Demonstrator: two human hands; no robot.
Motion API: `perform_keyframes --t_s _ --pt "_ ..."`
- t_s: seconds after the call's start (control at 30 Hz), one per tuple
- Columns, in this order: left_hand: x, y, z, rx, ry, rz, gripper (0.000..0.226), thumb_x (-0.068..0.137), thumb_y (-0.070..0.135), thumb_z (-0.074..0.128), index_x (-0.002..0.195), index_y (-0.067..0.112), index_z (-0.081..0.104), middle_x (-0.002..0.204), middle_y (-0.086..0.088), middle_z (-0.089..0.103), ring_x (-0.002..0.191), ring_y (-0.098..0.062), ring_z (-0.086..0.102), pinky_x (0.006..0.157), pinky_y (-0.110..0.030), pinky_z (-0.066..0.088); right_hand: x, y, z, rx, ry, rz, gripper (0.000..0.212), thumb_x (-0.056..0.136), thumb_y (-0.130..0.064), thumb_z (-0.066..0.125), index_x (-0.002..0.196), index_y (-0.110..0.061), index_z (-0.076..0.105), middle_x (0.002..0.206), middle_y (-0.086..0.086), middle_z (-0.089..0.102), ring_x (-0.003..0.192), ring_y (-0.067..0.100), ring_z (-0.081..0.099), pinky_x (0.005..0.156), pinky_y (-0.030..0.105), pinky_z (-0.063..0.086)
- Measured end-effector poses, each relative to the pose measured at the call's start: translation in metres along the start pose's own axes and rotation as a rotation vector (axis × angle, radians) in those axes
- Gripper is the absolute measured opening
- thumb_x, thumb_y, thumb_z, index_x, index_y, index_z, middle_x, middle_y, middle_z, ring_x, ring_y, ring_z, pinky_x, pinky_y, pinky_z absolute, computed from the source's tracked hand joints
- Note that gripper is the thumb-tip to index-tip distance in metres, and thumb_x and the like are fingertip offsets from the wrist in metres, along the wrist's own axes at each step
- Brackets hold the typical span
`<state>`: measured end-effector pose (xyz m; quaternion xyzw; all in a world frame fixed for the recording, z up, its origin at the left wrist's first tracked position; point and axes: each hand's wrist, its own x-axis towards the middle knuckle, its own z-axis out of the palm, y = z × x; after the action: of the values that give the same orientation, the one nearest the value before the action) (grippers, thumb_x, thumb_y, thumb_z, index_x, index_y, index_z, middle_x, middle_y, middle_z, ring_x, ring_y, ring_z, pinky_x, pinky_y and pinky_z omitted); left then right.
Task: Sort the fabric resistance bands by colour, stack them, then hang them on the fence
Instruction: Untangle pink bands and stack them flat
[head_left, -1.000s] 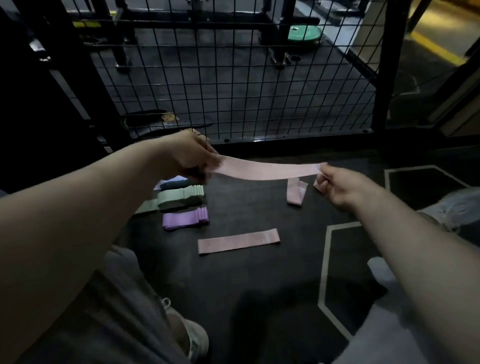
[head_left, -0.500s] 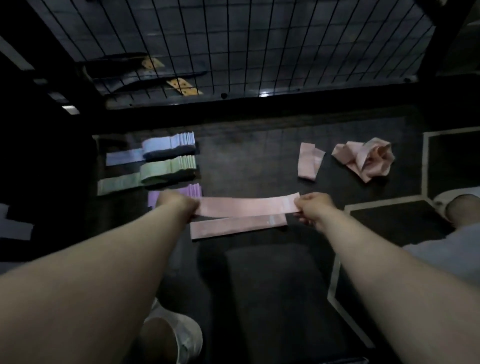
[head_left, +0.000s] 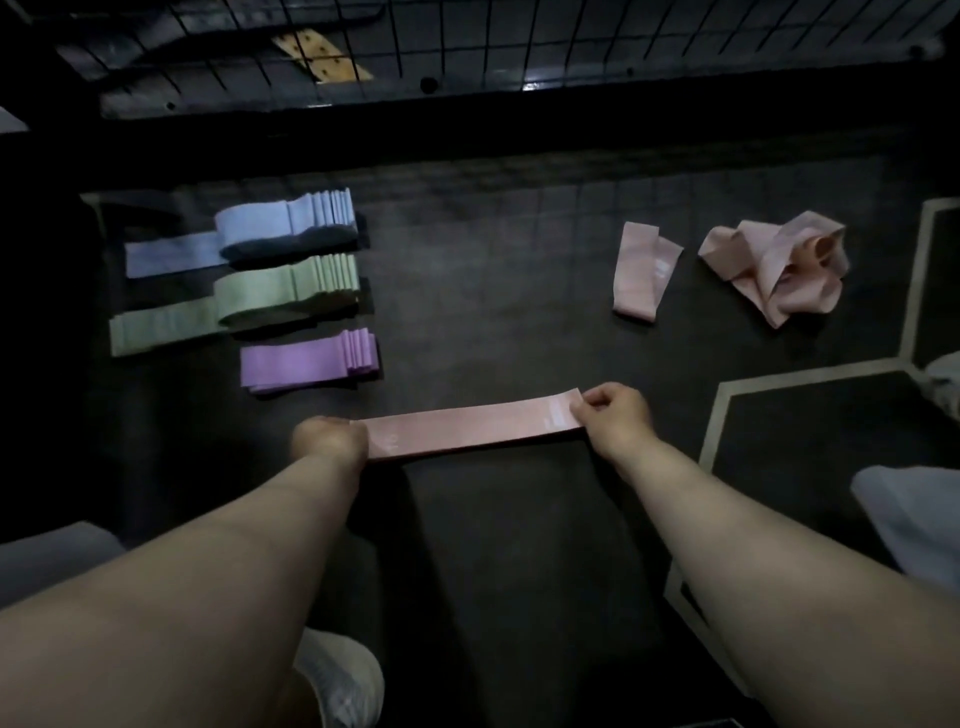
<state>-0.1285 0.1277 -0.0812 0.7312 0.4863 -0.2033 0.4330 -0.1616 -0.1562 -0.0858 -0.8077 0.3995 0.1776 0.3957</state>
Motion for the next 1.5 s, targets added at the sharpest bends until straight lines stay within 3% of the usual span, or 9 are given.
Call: perform_keyframes --t_s 0.27,0.37,0.53,0.63,0.9,1.0,1.1,1.27,1.5 --pt "0.004 0.000 0.009 0.131 0.013 0.004 0.013 0.089 0.012 0.069 0.100 0.008 0.071 0.109 -0.015 0.069 0.102 -0.033 0.065 0.098 -0.035 0.050 0.008 0.005 0.006 -0.095 0.021 -0.015 0.012 0.088 -0.021 0.070 0.090 -0.017 0.060 0.081 -0.001 0.062 0.088 0.023 0.065 0.073 0.025 0.042" --pt "0.007 0.003 0.007 0.298 0.011 0.060 0.023 0.090 0.015 0.067 0.113 0.009 0.066 0.120 -0.015 0.065 0.111 -0.034 0.061 0.099 -0.035 0.046 0.009 0.010 0.004 -0.195 0.035 -0.053 0.026 0.085 -0.027 0.073 0.102 -0.020 0.055 0.106 0.003 0.059 0.097 0.023 0.062 0.082 0.029 0.048" --pt "-0.006 0.005 0.004 0.782 0.093 0.255 0.041 0.089 0.025 0.059 0.129 0.017 0.050 0.134 -0.013 0.048 0.122 -0.034 0.051 0.101 -0.044 0.042 0.005 0.014 -0.010 -0.608 -0.037 -0.516 0.067 0.079 -0.032 0.074 0.140 -0.023 0.048 0.141 0.002 0.040 0.129 0.025 0.040 0.107 0.038 0.034" --pt "-0.013 0.002 0.003 1.059 0.068 0.499 0.065 0.082 0.030 0.068 0.140 0.024 0.039 0.146 -0.010 0.031 0.133 -0.032 0.036 0.104 -0.044 0.035 0.008 0.012 -0.014 -0.804 -0.176 -0.608 0.080 0.081 -0.030 0.074 0.150 -0.025 0.034 0.153 -0.004 0.029 0.140 0.020 0.027 0.112 0.035 0.024" --pt "-0.014 0.002 0.009 1.318 -0.094 0.650 0.050 0.088 0.020 0.060 0.134 0.026 0.045 0.139 -0.007 0.040 0.130 -0.028 0.041 0.101 -0.045 0.037 0.016 0.009 -0.010 -0.861 -0.213 -0.714 0.045 0.093 -0.007 0.051 0.135 -0.020 0.049 0.142 0.000 0.040 0.130 0.022 0.037 0.106 0.030 0.030" --pt "-0.012 0.004 0.008 1.288 -0.077 0.613 0.052 0.086 0.020 0.062 0.135 0.025 0.044 0.137 -0.007 0.040 0.129 -0.028 0.041 0.100 -0.045 0.037 0.013 0.013 -0.012 -0.851 -0.219 -0.728 0.050 0.090 -0.010 0.058 0.138 -0.020 0.048 0.145 0.000 0.038 0.132 0.022 0.037 0.106 0.031 0.031" --pt "-0.014 0.004 0.007 1.111 -0.059 0.482 0.068 0.079 0.030 0.071 0.139 0.024 0.039 0.142 -0.008 0.034 0.133 -0.030 0.036 0.103 -0.048 0.035 0.010 0.018 -0.011 -0.662 -0.195 -0.570 0.065 0.081 -0.028 0.076 0.138 -0.020 0.047 0.140 0.002 0.037 0.129 0.023 0.037 0.110 0.036 0.034" --pt "-0.010 0.006 0.009 0.577 0.104 0.054 0.057 0.085 0.025 0.062 0.137 0.012 0.043 0.145 -0.015 0.035 0.133 -0.036 0.038 0.108 -0.048 0.035 0.011 0.019 0.001 -0.157 0.035 -0.132 0.017 0.095 -0.029 0.059 0.104 -0.014 0.057 0.114 0.011 0.059 0.102 0.024 0.058 0.087 0.029 0.044" --pt "0.010 -0.006 0.009 0.497 0.103 -0.073 0.034 0.090 0.012 0.058 0.122 0.001 0.063 0.127 -0.023 0.058 0.116 -0.040 0.057 0.099 -0.043 0.049 0.013 0.017 0.006 -0.230 -0.005 -0.111 0.009 0.094 -0.023 0.063 0.095 -0.014 0.061 0.104 0.008 0.064 0.091 0.019 0.057 0.081 0.028 0.045"
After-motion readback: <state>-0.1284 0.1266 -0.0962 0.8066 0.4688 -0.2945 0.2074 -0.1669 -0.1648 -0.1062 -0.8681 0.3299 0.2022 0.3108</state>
